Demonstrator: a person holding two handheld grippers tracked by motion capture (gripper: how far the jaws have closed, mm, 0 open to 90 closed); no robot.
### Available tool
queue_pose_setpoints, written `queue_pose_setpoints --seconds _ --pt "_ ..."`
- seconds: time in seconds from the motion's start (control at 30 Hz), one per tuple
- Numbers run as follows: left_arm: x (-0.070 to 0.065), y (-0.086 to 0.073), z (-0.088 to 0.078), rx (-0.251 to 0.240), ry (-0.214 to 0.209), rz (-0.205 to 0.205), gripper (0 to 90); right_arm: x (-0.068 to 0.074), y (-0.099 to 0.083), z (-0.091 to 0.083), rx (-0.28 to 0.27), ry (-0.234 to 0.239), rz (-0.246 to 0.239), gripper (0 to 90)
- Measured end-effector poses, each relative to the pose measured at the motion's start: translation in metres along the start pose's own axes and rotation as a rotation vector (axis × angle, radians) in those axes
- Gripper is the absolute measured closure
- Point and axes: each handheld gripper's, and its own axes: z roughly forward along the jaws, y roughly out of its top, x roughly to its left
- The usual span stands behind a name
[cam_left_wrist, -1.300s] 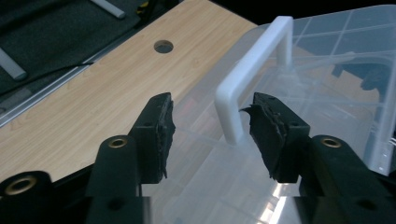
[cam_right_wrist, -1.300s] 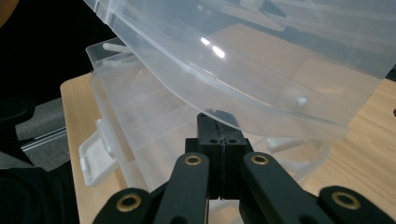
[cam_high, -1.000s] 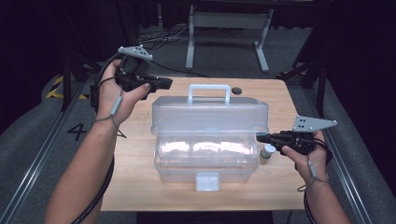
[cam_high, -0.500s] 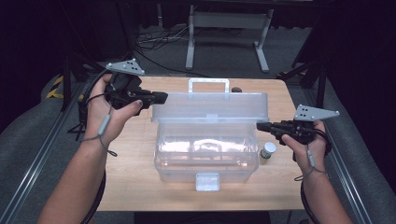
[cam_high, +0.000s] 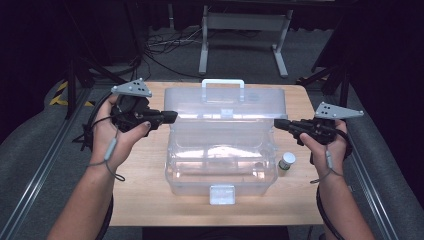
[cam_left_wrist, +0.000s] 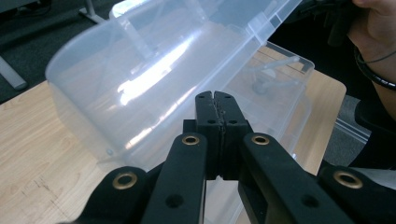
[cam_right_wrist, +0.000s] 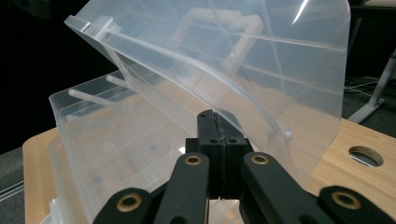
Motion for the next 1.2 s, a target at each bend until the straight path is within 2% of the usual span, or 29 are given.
queue_pose_setpoints --seconds 0.13,0.23,0.5,0.67,0.77,0.8,0.83,0.9,1.03,1.2 --pt "0.002 -0.009 0.009 -0.001 -0.003 -0.007 89.8 0.001 0.001 0.001 -0.006 -0.014 0.008 90.0" --pt "0.006 -0.016 0.014 -0.008 -0.002 -0.028 89.8 0.001 0.001 0.001 -0.014 -0.022 0.018 90.0" --pt "0.012 -0.031 0.025 -0.064 0.031 -0.064 89.8 0.001 0.001 0.002 -0.024 -0.036 0.018 90.0" --pt "0.016 -0.041 0.033 -0.115 0.084 -0.074 89.7 0.003 0.001 0.003 -0.028 -0.058 0.015 90.0" --pt "0.016 -0.045 0.038 -0.158 0.091 -0.085 88.9 0.004 0.001 0.003 -0.03 -0.068 0.013 90.0" --pt "0.016 -0.045 0.038 -0.158 0.091 -0.085 88.7 0.004 0.001 0.003 -0.03 -0.068 0.013 90.0" --pt "0.016 -0.048 0.039 -0.182 0.089 -0.094 88.7 0.004 0.0 0.003 -0.032 -0.066 0.014 90.0" --pt "0.017 -0.05 0.041 -0.206 0.104 -0.101 89.2 0.005 -0.001 0.003 -0.033 -0.061 0.016 90.0" --pt "0.017 -0.051 0.043 -0.191 0.147 -0.084 89.5 0.006 -0.002 0.003 -0.036 -0.064 0.015 90.0" --pt "0.018 -0.053 0.043 -0.213 0.162 -0.093 89.5 0.008 -0.002 0.003 -0.033 -0.068 0.007 90.0"
